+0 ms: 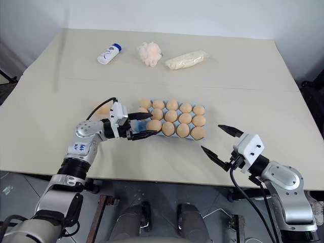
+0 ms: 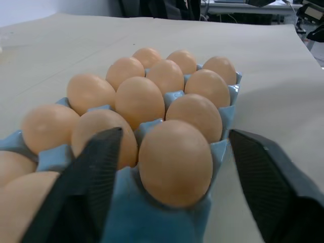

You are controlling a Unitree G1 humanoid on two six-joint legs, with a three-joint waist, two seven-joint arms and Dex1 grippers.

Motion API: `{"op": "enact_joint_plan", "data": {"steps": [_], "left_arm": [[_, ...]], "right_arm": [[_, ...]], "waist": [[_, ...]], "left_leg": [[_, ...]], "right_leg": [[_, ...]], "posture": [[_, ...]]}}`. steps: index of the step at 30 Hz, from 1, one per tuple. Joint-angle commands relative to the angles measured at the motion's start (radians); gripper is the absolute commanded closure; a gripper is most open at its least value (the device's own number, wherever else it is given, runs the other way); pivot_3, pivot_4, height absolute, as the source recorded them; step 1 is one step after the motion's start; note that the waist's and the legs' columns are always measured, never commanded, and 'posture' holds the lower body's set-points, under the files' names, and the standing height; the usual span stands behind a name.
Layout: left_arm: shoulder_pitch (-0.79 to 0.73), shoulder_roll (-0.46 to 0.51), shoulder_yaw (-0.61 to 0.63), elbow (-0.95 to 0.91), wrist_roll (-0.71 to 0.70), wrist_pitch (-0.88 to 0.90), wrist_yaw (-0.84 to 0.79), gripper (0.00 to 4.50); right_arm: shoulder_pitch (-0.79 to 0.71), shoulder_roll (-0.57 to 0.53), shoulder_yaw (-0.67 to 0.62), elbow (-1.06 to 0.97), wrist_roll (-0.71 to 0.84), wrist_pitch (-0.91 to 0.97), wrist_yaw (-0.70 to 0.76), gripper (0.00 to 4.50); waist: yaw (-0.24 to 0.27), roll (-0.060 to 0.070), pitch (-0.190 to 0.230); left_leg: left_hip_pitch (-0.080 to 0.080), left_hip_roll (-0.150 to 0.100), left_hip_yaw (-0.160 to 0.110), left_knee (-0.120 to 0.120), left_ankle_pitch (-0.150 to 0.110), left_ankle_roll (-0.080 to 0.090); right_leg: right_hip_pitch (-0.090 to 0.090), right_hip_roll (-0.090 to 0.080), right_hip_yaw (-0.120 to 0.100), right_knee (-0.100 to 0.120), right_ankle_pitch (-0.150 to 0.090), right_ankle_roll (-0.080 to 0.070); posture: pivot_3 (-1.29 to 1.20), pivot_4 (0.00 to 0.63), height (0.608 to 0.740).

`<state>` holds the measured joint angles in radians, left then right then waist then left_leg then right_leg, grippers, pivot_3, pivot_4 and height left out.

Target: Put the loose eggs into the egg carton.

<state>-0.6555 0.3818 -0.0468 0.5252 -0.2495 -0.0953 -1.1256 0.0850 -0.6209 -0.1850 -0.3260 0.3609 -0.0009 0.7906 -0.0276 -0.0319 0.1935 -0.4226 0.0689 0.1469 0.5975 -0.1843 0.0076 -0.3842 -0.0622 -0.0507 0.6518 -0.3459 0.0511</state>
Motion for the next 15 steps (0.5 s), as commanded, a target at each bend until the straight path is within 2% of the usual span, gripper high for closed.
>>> {"op": "enact_joint_plan", "data": {"steps": [1,5,8,9,15], "left_arm": [[0.014,0.039,0.046,-0.065,-0.038,-0.007,-0.014,0.66],[0.103,0.138,0.132,-0.184,-0.111,0.030,-0.040,0.66],[0.227,0.222,0.200,-0.261,-0.121,0.038,-0.028,0.09],[0.266,0.240,0.226,-0.278,-0.124,0.036,-0.013,0.04],[0.467,0.268,0.388,-0.362,-0.146,0.017,0.117,0.04]], "right_arm": [[-0.010,0.003,-0.019,-0.024,0.017,-0.015,0.000,0.00],[-0.026,0.000,-0.007,-0.001,0.025,-0.025,0.030,0.00],[-0.044,-0.001,0.001,0.017,0.033,-0.030,0.057,0.00],[-0.053,-0.001,0.005,0.024,0.035,-0.032,0.066,0.00],[-0.125,0.011,0.053,0.072,0.034,-0.029,0.101,0.00]], "waist": [[-0.001,0.000,0.000],[-0.014,0.000,0.000],[-0.012,0.000,0.000],[-0.014,0.000,0.000],[-0.008,0.000,0.000]], "left_leg": [[0.000,0.000,0.000,0.000,0.000,0.000],[0.000,0.001,0.000,-0.001,0.000,0.000],[0.001,0.002,0.000,-0.002,0.000,-0.001],[0.001,0.002,0.000,-0.002,0.000,-0.001],[0.001,0.002,0.000,-0.003,-0.001,-0.002]], "right_leg": [[0.000,0.000,0.000,0.000,0.000,0.000],[0.000,0.000,0.001,0.000,0.000,-0.001],[0.000,0.001,0.000,0.001,-0.001,-0.002],[0.000,0.000,0.000,0.001,-0.002,-0.002],[-0.001,-0.001,0.000,0.001,-0.002,-0.003]], "posture": [[0.00,0.150,0.740],[0.00,0.150,0.740],[0.00,0.150,0.740],[0.00,0.150,0.740],[0.00,0.150,0.740]]}}
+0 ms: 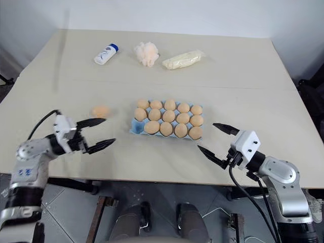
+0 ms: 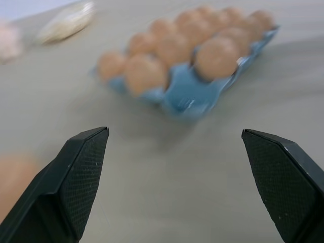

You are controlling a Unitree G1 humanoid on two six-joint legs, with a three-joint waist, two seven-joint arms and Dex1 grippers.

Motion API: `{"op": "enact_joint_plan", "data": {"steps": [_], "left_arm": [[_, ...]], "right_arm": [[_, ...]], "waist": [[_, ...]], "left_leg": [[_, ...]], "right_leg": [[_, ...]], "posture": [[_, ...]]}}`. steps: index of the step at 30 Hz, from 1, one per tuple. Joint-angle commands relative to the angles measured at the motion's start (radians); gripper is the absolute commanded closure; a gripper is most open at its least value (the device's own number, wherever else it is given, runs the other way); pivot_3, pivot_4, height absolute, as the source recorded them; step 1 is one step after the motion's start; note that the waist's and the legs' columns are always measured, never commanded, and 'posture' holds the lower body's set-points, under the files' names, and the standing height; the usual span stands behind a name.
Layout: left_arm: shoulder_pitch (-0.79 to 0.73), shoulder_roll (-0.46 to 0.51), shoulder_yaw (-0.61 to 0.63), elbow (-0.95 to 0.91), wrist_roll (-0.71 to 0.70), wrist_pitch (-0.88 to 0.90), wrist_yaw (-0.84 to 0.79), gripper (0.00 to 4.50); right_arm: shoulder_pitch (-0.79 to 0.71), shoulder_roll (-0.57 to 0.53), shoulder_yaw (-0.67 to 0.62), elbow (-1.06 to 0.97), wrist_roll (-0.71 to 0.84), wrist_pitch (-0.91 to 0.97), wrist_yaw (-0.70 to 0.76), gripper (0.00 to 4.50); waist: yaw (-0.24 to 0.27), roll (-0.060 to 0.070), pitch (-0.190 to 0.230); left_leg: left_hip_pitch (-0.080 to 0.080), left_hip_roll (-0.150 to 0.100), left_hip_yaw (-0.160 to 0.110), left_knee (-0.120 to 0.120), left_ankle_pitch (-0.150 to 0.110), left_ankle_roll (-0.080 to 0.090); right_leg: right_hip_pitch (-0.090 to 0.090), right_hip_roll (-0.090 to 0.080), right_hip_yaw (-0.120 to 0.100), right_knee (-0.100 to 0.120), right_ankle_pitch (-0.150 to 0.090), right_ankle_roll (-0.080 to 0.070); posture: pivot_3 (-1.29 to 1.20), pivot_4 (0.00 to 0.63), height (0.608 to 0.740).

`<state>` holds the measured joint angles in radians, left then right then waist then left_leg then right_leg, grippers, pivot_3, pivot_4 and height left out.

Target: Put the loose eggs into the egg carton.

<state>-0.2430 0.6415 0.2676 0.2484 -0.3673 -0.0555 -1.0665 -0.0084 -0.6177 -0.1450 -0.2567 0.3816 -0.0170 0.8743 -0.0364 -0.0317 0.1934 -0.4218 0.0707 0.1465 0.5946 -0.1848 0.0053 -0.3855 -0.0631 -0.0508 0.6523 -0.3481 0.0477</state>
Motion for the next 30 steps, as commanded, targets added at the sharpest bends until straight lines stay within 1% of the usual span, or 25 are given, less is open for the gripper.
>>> {"op": "enact_joint_plan", "data": {"steps": [1,4,8,11,15,16,19,23,26,30], "left_arm": [[0.087,0.003,0.103,-0.099,-0.031,-0.022,0.090,0.04],[0.154,-0.020,0.187,-0.131,-0.062,0.014,0.191,0.04],[0.209,-0.052,0.221,-0.179,-0.095,0.043,0.254,0.04],[0.175,-0.079,0.203,-0.166,-0.093,0.068,0.314,0.04],[0.074,-0.097,0.157,-0.135,-0.084,0.114,0.358,0.04],[0.034,-0.101,0.141,-0.102,-0.074,0.112,0.364,0.04],[-0.165,-0.116,0.067,0.123,0.025,0.031,0.403,0.04],[-0.336,-0.136,0.026,0.339,0.080,-0.041,0.424,0.04],[-0.408,-0.142,-0.018,0.451,0.110,-0.061,0.386,0.04],[-0.472,-0.144,-0.047,0.588,0.163,-0.101,0.433,0.04]], "right_arm": [[-0.048,0.011,0.024,0.013,0.013,-0.012,0.023,0.00],[-0.092,0.019,0.049,0.039,0.008,-0.009,0.034,0.00],[-0.129,0.018,0.059,0.063,0.008,-0.006,0.042,0.00],[-0.148,0.018,0.066,0.073,0.007,-0.003,0.050,0.00],[-0.160,0.018,0.068,0.074,0.007,0.002,0.053,0.00],[-0.162,0.017,0.067,0.076,0.006,0.002,0.053,0.00],[-0.155,0.018,0.066,0.079,0.001,-0.005,0.049,0.00],[-0.144,0.024,0.066,0.071,-0.003,-0.009,0.039,0.00],[-0.137,0.028,0.066,0.065,-0.006,-0.011,0.029,0.00],[-0.118,0.032,0.061,0.058,-0.010,-0.021,0.018,0.00]], "waist": [[0.003,0.000,0.000],[0.005,0.000,0.000],[0.008,0.000,0.000],[0.009,0.000,0.000],[0.010,0.000,0.000],[0.008,0.000,0.000],[0.012,0.000,0.000],[0.008,0.000,0.000],[0.006,0.000,0.000],[0.007,0.000,0.000]], "left_leg": [[0.000,0.000,0.000,0.000,0.000,0.000],[0.000,0.000,0.000,-0.001,0.000,0.000],[-0.001,0.000,0.000,-0.004,0.000,0.000],[-0.001,-0.001,0.000,-0.006,-0.001,0.000],[-0.001,-0.001,0.000,-0.006,-0.001,-0.001],[-0.001,-0.001,0.000,-0.006,-0.001,-0.001],[-0.001,-0.001,0.001,-0.004,0.000,0.000],[-0.002,-0.002,0.002,-0.003,0.000,0.001],[-0.002,-0.002,0.004,-0.003,0.002,0.005],[-0.002,-0.001,0.004,-0.003,0.002,0.004]], "right_leg": [[0.000,-0.001,0.000,0.000,0.000,0.000],[0.000,-0.002,0.001,-0.002,-0.004,-0.008],[0.000,-0.002,0.000,-0.005,-0.003,-0.006],[-0.001,-0.002,0.000,-0.006,-0.001,-0.003],[0.000,-0.002,-0.001,-0.007,0.000,-0.001],[0.000,-0.002,-0.001,-0.007,0.000,0.000],[0.000,-0.001,-0.001,-0.006,0.001,0.001],[0.000,-0.001,-0.001,-0.006,0.002,0.003],[-0.001,0.001,0.000,-0.006,0.003,0.004],[-0.002,0.002,0.000,-0.005,0.003,0.004]], "posture": [[0.00,0.150,0.740],[0.00,0.150,0.740],[0.00,0.150,0.740],[0.00,0.150,0.740],[0.00,0.150,0.740],[0.00,0.150,0.740],[0.00,0.150,0.740],[0.00,0.150,0.740],[0.00,0.150,0.740],[0.00,0.150,0.740]]}}
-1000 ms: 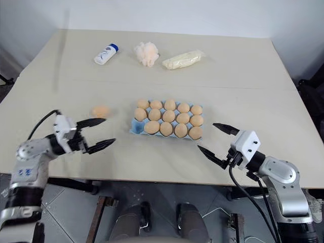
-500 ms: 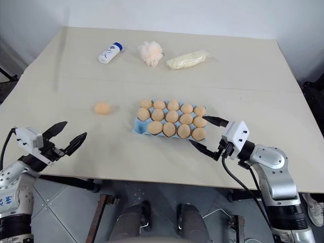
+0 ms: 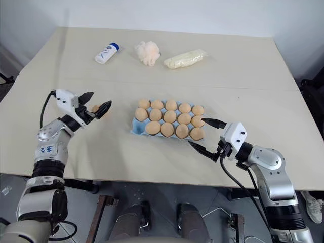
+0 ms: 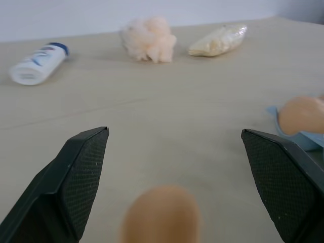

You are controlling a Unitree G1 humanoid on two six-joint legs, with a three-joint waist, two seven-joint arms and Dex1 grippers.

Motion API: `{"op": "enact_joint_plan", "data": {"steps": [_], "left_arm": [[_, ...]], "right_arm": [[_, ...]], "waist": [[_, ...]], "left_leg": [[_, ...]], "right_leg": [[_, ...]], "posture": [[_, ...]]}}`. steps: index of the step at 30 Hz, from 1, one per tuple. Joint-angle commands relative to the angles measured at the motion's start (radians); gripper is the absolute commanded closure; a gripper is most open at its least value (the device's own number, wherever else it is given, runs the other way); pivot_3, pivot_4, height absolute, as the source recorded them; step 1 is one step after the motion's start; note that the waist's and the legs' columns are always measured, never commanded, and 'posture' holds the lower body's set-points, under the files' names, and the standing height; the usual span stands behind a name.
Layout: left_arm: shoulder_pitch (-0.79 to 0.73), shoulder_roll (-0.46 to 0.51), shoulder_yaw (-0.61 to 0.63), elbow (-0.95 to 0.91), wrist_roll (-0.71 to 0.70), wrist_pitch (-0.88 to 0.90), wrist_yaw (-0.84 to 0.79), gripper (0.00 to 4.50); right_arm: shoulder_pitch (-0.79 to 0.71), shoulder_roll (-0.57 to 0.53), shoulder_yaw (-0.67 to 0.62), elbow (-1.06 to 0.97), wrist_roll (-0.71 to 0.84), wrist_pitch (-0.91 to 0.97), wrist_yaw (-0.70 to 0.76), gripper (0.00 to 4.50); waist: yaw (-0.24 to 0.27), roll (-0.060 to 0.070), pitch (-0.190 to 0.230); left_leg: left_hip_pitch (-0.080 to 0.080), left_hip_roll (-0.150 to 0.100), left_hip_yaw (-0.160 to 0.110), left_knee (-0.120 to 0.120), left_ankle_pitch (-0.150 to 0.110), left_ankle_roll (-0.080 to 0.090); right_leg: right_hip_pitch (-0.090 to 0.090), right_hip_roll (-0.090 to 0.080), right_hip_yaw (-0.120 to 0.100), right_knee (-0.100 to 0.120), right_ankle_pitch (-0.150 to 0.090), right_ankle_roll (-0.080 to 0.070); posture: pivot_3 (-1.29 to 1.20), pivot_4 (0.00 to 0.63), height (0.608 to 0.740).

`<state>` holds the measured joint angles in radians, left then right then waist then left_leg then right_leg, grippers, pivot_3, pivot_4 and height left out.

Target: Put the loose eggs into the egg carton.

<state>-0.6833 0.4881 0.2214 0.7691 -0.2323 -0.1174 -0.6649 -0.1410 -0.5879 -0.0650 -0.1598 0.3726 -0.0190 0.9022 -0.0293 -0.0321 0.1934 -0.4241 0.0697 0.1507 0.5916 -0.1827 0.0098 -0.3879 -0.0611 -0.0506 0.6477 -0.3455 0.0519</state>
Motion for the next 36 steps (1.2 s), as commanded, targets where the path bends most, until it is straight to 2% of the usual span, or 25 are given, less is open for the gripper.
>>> {"op": "enact_joint_plan", "data": {"steps": [1,5,12,14,17,20,26,36], "left_arm": [[-0.042,0.008,0.005,0.092,0.026,-0.044,0.041,0.04],[-0.055,0.013,0.003,0.131,0.032,-0.050,0.053,0.04],[-0.053,0.030,-0.007,0.151,0.032,-0.068,-0.003,2.26],[-0.047,0.042,-0.022,0.143,0.037,-0.065,-0.054,2.58],[-0.033,0.072,0.001,0.067,-0.050,-0.023,-0.234,2.62],[0.010,0.049,-0.030,-0.118,-0.114,-0.011,-0.373,2.62],[0.062,-0.031,-0.107,-0.303,-0.109,0.078,-0.380,2.62],[0.079,-0.058,-0.184,-0.303,-0.075,0.057,-0.421,2.62]], "right_arm": [[0.019,0.003,-0.020,-0.039,-0.003,-0.024,-0.012,0.00],[0.026,0.008,-0.024,-0.040,-0.005,-0.030,-0.023,0.00],[0.029,0.008,-0.022,-0.041,-0.007,-0.031,-0.028,0.00],[0.029,0.009,-0.022,-0.042,-0.007,-0.032,-0.028,0.00],[0.032,0.004,-0.029,-0.035,-0.006,-0.037,-0.024,0.00],[0.035,0.002,-0.034,-0.028,-0.006,-0.041,-0.025,0.00],[0.034,0.012,-0.041,-0.025,-0.011,-0.045,-0.043,0.00],[0.035,0.018,-0.043,-0.027,-0.017,-0.051,-0.062,0.00]], "waist": [[0.000,0.000,0.000],[0.001,0.000,0.000],[0.001,0.000,0.000],[0.001,0.000,0.000],[0.000,0.000,0.000],[0.001,0.000,0.000],[0.002,0.000,0.000],[0.001,0.000,0.000]], "left_leg": [[0.000,0.000,0.000,0.000,0.000,0.000],[-0.001,0.000,0.001,0.003,0.000,0.000],[-0.001,0.000,0.000,0.005,-0.001,-0.003],[-0.001,0.000,0.000,0.005,-0.001,-0.003],[-0.001,0.000,0.000,0.004,-0.001,-0.004],[-0.002,0.000,0.001,0.004,-0.001,-0.004],[-0.002,-0.001,0.000,0.006,-0.001,-0.003],[-0.002,0.000,0.000,0.006,0.001,-0.001]], "right_leg": [[-0.001,0.000,0.000,0.001,0.000,0.000],[-0.002,0.000,0.001,0.004,0.000,0.000],[-0.002,-0.002,0.001,0.006,0.000,0.000],[-0.002,-0.001,0.001,0.006,0.000,0.000],[-0.003,-0.001,0.001,0.006,0.000,-0.001],[-0.003,-0.001,0.001,0.006,0.000,-0.001],[-0.002,-0.002,0.001,0.007,0.000,0.000],[-0.002,-0.001,0.001,0.008,0.000,-0.001]], "posture": [[0.00,0.150,0.740],[0.00,0.150,0.740],[0.00,0.150,0.740],[0.00,0.150,0.740],[0.00,0.150,0.740],[0.00,0.150,0.740],[0.00,0.150,0.740],[0.00,0.150,0.740]]}}
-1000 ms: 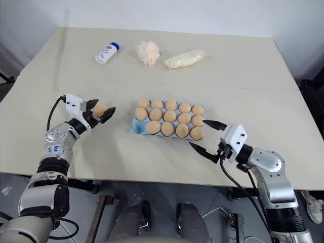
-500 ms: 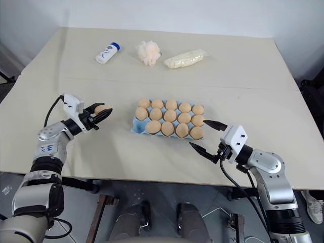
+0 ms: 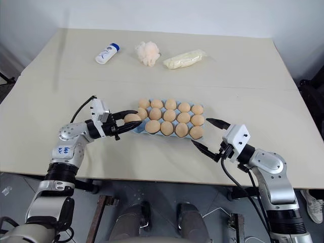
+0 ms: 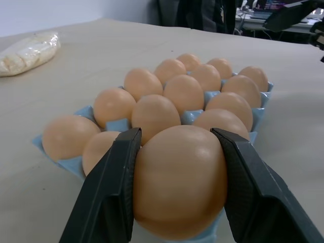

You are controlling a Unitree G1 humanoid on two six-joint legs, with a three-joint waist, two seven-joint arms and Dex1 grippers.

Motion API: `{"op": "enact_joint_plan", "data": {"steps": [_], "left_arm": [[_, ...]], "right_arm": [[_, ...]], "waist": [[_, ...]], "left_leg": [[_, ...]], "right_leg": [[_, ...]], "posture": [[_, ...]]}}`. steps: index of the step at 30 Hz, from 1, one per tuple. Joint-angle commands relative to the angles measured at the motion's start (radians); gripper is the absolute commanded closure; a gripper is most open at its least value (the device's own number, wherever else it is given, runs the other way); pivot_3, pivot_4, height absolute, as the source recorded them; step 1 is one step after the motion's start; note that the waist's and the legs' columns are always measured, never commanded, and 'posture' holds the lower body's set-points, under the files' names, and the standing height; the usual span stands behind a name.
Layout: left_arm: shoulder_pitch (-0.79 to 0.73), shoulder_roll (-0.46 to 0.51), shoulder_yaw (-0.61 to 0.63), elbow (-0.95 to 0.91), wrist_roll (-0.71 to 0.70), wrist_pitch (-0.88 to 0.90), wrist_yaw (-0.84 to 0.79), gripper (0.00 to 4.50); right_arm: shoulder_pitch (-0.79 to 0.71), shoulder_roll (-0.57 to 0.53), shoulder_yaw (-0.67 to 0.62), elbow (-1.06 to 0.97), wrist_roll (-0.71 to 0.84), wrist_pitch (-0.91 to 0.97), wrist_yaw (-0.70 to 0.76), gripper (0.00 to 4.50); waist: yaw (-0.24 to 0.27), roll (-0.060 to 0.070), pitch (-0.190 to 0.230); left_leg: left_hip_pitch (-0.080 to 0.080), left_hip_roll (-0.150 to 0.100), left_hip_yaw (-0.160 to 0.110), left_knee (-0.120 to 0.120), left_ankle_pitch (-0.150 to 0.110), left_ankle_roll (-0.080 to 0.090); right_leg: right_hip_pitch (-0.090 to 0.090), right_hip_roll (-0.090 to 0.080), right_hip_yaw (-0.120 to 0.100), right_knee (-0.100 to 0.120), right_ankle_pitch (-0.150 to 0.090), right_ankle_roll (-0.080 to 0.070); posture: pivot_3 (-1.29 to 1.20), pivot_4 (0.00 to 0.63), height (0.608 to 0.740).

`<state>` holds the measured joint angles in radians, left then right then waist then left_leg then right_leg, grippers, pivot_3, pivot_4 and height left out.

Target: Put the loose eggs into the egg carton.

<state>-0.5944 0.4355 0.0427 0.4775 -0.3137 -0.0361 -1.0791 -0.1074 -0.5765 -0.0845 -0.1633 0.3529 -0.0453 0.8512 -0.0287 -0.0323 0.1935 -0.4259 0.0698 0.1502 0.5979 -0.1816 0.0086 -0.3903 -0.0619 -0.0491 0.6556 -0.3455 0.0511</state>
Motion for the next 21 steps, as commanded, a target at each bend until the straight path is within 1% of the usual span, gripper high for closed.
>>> {"op": "enact_joint_plan", "data": {"steps": [1,2,3,4,7,9,12,15,18,21], "left_arm": [[-0.013,-0.003,-0.008,-0.004,0.009,-0.026,-0.010,2.62],[-0.017,0.000,-0.007,0.006,0.012,-0.030,-0.010,2.62],[-0.019,0.004,-0.002,0.013,0.008,-0.027,-0.013,1.93],[-0.018,0.010,0.000,0.014,0.001,-0.016,-0.022,1.72],[-0.013,0.026,0.008,0.031,0.014,-0.043,-0.017,0.74],[-0.014,0.032,0.012,0.042,0.015,-0.050,-0.013,0.20],[-0.004,0.056,0.032,0.037,0.007,-0.055,-0.009,0.20],[0.031,0.105,0.058,0.002,-0.015,-0.046,-0.032,0.20],[0.111,0.207,0.088,-0.042,-0.002,-0.067,-0.067,0.20],[0.190,0.272,0.117,-0.061,-0.013,-0.092,-0.100,0.20]], "right_arm": [[0.002,0.008,-0.022,-0.026,0.002,-0.025,-0.013,0.00],[0.003,0.009,-0.020,-0.028,0.002,-0.024,-0.016,0.00],[0.003,0.011,-0.019,-0.031,0.002,-0.023,-0.018,0.00],[0.005,0.011,-0.019,-0.032,0.002,-0.023,-0.019,0.00],[0.012,0.012,-0.018,-0.042,0.005,-0.019,-0.025,0.00],[0.014,0.015,-0.015,-0.051,0.005,-0.015,-0.029,0.00],[0.016,0.019,-0.011,-0.066,0.005,-0.006,-0.036,0.00],[0.022,0.015,-0.016,-0.076,0.006,-0.001,-0.039,0.00],[0.037,0.000,-0.029,-0.082,0.007,0.007,-0.034,0.00],[0.045,-0.019,-0.037,-0.078,0.015,0.008,-0.017,0.00]], "waist": [[0.001,0.000,0.000],[0.001,0.000,0.000],[0.001,0.000,0.000],[0.000,0.000,0.000],[-0.001,0.000,0.000],[-0.001,0.000,0.000],[0.000,0.000,0.000],[-0.004,0.000,0.000],[-0.008,0.000,0.000],[-0.007,0.000,0.000]], "left_leg": [[0.000,0.000,0.000,0.000,0.000,0.000],[0.000,0.000,0.000,0.000,0.000,0.000],[0.000,0.000,0.000,0.000,0.000,0.000],[0.000,0.000,0.000,0.000,0.000,0.000],[0.000,0.000,0.000,0.000,0.000,0.000],[0.000,0.000,0.000,0.000,0.000,0.000],[0.000,0.000,0.000,0.000,0.000,0.000],[0.000,0.000,0.000,0.000,-0.001,-0.001],[0.000,0.001,0.000,-0.001,-0.001,-0.001],[0.000,0.001,0.000,-0.003,-0.001,-0.002]], "right_leg": [[0.000,0.000,0.000,0.000,0.000,0.000],[0.000,-0.001,0.000,0.000,0.000,0.000],[0.000,-0.001,0.000,0.000,0.000,0.000],[0.000,-0.001,0.000,0.000,0.000,0.000],[0.000,0.000,0.000,0.000,0.000,0.000],[0.000,0.000,0.000,0.000,0.000,0.000],[0.000,0.000,0.000,0.000,0.000,0.000],[0.000,-0.001,0.000,0.000,0.000,0.000],[-0.001,0.000,0.000,0.000,-0.001,-0.001],[-0.001,-0.001,0.000,0.000,-0.002,-0.003]], "posture": [[0.00,0.150,0.740],[0.00,0.150,0.740],[0.00,0.150,0.740],[0.00,0.150,0.740],[0.00,0.150,0.740],[0.00,0.150,0.740],[0.00,0.150,0.740],[0.00,0.150,0.740],[0.00,0.150,0.740],[0.00,0.150,0.740]]}}
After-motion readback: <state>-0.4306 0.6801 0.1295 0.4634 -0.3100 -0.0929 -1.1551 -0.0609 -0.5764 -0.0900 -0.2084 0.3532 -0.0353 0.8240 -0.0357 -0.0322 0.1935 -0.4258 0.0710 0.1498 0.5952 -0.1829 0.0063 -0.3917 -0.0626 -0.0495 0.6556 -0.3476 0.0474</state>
